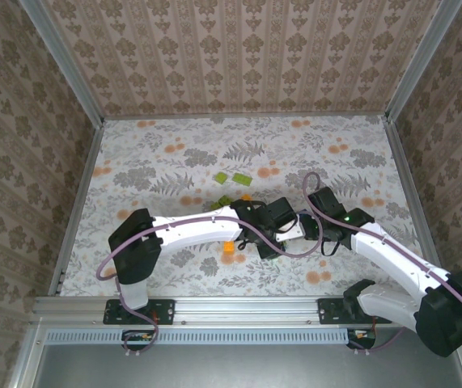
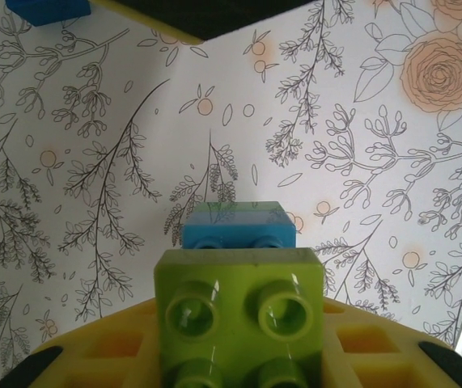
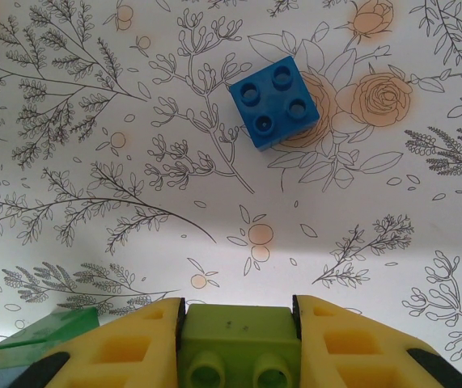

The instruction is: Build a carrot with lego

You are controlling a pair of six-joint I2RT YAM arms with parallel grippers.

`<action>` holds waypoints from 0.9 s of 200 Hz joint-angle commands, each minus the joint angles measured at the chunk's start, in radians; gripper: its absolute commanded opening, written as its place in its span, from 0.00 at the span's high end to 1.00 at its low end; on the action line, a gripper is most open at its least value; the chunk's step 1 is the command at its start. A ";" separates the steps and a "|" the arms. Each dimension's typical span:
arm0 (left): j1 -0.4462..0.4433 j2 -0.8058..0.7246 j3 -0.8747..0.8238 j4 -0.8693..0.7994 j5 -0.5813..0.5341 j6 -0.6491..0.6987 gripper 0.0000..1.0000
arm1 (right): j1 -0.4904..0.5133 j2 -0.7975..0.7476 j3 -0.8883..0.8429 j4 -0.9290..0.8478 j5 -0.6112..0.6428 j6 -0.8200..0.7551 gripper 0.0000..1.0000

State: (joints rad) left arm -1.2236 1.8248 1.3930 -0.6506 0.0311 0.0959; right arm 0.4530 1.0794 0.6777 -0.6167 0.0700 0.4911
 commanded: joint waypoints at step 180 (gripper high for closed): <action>0.001 0.015 -0.051 -0.184 0.006 0.023 0.68 | -0.004 -0.027 -0.007 -0.007 -0.022 -0.020 0.75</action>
State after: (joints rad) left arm -1.2224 1.7954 1.3579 -0.6968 0.0292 0.0906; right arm 0.4530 1.0721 0.6777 -0.6163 0.0658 0.4881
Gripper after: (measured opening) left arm 0.347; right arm 0.313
